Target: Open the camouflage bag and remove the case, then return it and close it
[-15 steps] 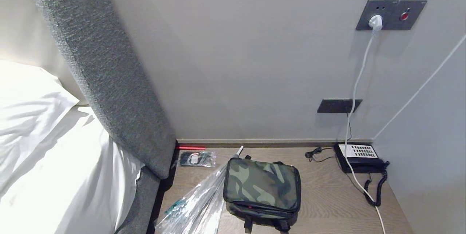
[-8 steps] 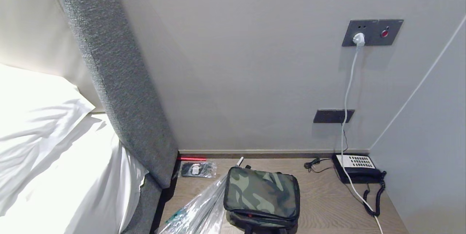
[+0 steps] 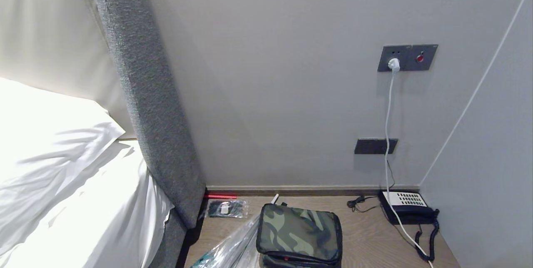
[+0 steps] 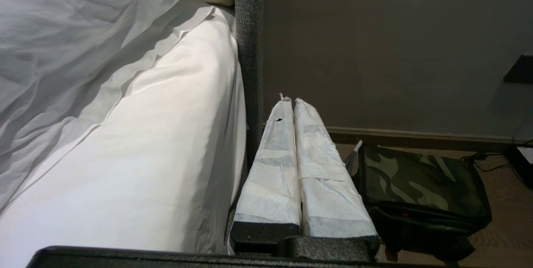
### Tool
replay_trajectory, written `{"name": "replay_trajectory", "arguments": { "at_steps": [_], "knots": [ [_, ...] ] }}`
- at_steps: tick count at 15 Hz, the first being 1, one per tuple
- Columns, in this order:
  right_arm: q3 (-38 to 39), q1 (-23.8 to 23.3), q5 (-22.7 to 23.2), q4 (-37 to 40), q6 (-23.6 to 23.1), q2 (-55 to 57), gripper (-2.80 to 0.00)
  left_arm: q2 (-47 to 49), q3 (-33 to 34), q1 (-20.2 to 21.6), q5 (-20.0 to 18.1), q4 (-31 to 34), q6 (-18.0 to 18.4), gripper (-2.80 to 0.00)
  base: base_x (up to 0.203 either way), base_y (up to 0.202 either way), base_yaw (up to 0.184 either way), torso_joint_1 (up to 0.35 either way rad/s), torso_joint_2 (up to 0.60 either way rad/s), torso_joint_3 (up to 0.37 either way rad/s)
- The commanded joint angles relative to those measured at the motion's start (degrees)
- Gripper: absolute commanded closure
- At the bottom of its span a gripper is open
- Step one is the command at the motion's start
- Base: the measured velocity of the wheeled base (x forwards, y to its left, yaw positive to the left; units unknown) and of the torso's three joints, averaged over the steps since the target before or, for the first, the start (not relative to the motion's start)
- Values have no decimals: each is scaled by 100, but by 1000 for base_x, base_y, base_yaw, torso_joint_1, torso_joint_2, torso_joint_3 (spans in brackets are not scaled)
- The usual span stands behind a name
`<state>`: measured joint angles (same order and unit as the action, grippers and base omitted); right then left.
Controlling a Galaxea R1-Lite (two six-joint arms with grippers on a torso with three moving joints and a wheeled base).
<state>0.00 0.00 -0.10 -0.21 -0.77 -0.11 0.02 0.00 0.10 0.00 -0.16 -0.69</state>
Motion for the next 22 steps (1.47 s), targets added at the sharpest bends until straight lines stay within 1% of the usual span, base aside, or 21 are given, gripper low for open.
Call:
{"name": "replay_trajectory", "arguments": {
  "at_steps": [1, 8, 22],
  "knots": [
    [9, 0, 1, -6, -2, -165, 0, -2, 0, 5, 0, -2, -1, 0, 0, 0, 0, 2, 1, 193],
    [9, 0, 1, -6, -2, -165, 0, -2, 0, -1, 0, -2, 8, 0, 0, 0, 0, 3, 3, 185],
    [9, 0, 10, 12, -46, -165, 0, -2, 0, -1, 0, -2, 8, 0, 0, 0, 0, 0, 0, 4]
  ]
}}
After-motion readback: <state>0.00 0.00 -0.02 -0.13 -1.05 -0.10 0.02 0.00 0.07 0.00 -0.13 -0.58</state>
